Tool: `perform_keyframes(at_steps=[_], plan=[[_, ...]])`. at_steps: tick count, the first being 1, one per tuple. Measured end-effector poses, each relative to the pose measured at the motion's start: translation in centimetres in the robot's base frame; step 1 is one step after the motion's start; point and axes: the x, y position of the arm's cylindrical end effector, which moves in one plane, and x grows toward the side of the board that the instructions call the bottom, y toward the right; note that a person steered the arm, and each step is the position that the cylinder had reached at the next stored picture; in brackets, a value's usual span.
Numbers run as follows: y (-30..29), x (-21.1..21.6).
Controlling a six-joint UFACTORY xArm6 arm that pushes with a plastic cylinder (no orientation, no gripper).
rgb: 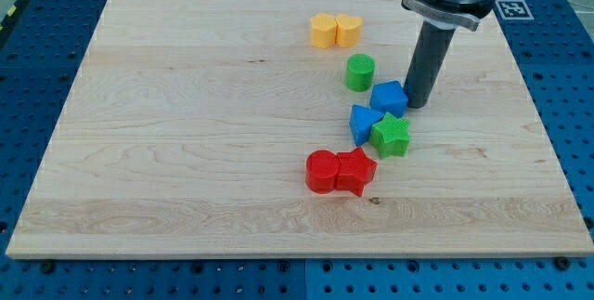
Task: Push the blue cube below to the yellow hexagon
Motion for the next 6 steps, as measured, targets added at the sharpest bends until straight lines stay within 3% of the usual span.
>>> perform_keyframes(at_steps=[6], plan=[[-6.6, 0.3]])
